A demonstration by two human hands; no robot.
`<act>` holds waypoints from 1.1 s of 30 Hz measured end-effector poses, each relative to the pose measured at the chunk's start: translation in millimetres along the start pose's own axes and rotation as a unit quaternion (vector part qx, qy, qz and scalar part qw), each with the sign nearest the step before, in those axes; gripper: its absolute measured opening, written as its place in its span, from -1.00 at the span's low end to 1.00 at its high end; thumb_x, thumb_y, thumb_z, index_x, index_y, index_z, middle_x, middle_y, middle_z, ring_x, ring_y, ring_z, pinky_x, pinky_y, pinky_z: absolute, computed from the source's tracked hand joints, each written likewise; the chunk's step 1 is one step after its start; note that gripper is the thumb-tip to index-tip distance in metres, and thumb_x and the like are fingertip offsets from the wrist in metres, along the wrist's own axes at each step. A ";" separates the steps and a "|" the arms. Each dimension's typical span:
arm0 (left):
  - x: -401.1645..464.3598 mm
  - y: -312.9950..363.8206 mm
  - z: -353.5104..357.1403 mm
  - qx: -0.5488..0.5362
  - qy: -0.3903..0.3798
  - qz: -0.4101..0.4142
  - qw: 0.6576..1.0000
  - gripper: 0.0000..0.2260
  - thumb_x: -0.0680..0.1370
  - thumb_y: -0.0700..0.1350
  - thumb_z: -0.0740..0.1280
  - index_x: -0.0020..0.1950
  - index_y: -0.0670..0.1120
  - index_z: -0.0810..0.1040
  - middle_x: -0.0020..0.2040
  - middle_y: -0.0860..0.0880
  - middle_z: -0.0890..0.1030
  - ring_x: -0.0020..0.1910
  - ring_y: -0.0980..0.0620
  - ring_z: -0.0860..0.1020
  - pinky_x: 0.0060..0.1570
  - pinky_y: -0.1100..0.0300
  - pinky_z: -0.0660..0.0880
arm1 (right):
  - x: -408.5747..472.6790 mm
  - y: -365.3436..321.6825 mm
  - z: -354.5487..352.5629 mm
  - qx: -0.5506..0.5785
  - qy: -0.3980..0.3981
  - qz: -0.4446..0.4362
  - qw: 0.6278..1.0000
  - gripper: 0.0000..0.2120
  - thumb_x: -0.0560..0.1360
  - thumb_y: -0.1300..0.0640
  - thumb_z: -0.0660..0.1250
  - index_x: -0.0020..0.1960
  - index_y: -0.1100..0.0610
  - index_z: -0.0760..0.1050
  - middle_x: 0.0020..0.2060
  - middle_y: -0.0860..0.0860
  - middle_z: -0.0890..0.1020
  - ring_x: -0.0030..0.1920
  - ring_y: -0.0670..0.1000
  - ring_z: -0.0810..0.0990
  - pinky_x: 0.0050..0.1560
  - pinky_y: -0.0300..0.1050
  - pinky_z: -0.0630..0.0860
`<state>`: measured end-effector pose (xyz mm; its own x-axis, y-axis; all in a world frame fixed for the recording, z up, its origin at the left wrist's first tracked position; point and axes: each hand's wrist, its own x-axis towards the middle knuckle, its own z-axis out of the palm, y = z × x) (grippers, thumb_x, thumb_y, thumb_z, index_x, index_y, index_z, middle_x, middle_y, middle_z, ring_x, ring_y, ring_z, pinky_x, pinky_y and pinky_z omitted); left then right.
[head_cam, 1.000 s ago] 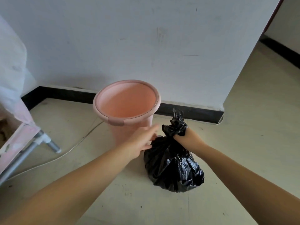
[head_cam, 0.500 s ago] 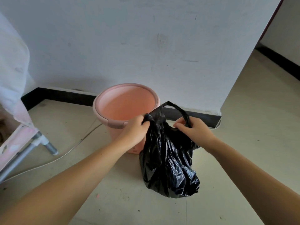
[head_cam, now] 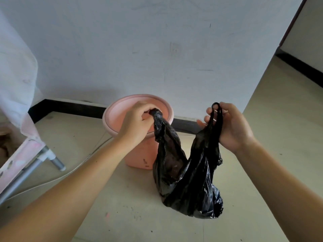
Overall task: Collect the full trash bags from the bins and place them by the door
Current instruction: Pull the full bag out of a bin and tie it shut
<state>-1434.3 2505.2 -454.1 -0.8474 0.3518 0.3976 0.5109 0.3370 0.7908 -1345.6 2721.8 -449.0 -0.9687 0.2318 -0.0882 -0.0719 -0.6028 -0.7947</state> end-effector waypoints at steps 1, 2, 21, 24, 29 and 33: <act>-0.8 5.1 -0.4 -0.021 -0.008 0.018 1.000 -0.69 0.48 -0.38 0.26 -0.13 0.04 0.60 -0.11 0.20 0.59 -0.03 0.22 0.55 0.07 0.35 0.44 | 1.9 2.0 -4.3 -0.023 -0.004 0.002 1.000 -0.77 0.57 0.04 0.14 -0.13 0.12 0.49 -0.30 -0.01 0.51 -0.39 -0.01 0.51 -0.09 -0.07 0.55; -1.7 10.1 -0.3 -0.056 -0.022 0.022 0.998 -0.67 0.50 -0.37 0.25 -0.13 0.06 0.60 -0.11 0.16 0.62 -0.04 0.15 0.58 0.09 0.29 0.46 | 3.4 4.2 -8.0 -0.068 -0.006 0.002 0.998 -0.75 0.57 -0.03 0.16 0.01 0.10 0.52 -0.29 -0.02 0.49 -0.41 -0.03 0.48 -0.17 -0.10 0.49; -9.9 0.0 26.0 -0.054 -0.273 -0.077 0.957 -0.62 0.54 -0.36 0.14 0.14 0.07 0.53 0.02 0.16 0.59 0.06 0.27 0.54 0.08 0.39 0.43 | -4.3 46.8 17.3 -0.358 -0.101 0.086 0.924 -0.59 0.62 0.13 0.05 -0.17 0.02 0.65 -0.57 -0.04 0.19 -0.58 -0.08 0.13 -0.47 -0.20 -0.03; -13.1 -9.8 30.7 0.041 -0.258 -0.032 0.965 -0.87 0.56 -0.17 0.27 0.03 0.01 0.56 -0.07 0.07 0.64 -0.01 0.09 0.58 -0.03 0.18 0.47 | -2.3 48.9 12.7 -0.348 -0.081 0.083 0.930 -0.61 0.62 0.13 0.07 -0.24 0.06 0.59 -0.55 -0.01 0.23 -0.58 -0.07 0.17 -0.50 -0.23 0.04; -9.4 -9.0 35.2 0.089 -0.133 0.013 0.987 -0.80 0.51 -0.21 0.28 -0.32 -0.07 0.41 -0.22 0.05 0.42 -0.27 0.12 0.38 -0.23 0.18 0.29 | 1.7 51.2 7.7 -0.376 -0.057 0.052 0.924 -0.76 0.61 0.19 0.06 0.00 0.07 0.51 -0.41 0.05 0.45 -0.49 -0.03 0.36 -0.43 -0.22 0.33; -8.3 -6.1 36.7 0.019 -0.053 -0.065 0.996 -0.81 0.49 -0.21 0.24 -0.27 -0.29 0.38 -0.30 0.00 0.35 -0.32 0.09 0.29 -0.26 0.24 0.22 | 0.2 54.1 0.8 -0.418 -0.090 0.081 0.900 -0.69 0.62 0.11 0.08 0.01 0.28 0.52 -0.31 0.12 0.45 -0.39 -0.04 0.40 -0.37 -0.25 0.34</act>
<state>-1425.1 2532.3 -479.4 -0.8878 0.3931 0.2394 0.4043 0.4176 0.8137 -1349.9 2688.6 -491.6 -0.9787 0.0208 -0.2044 0.2047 0.1852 -0.9611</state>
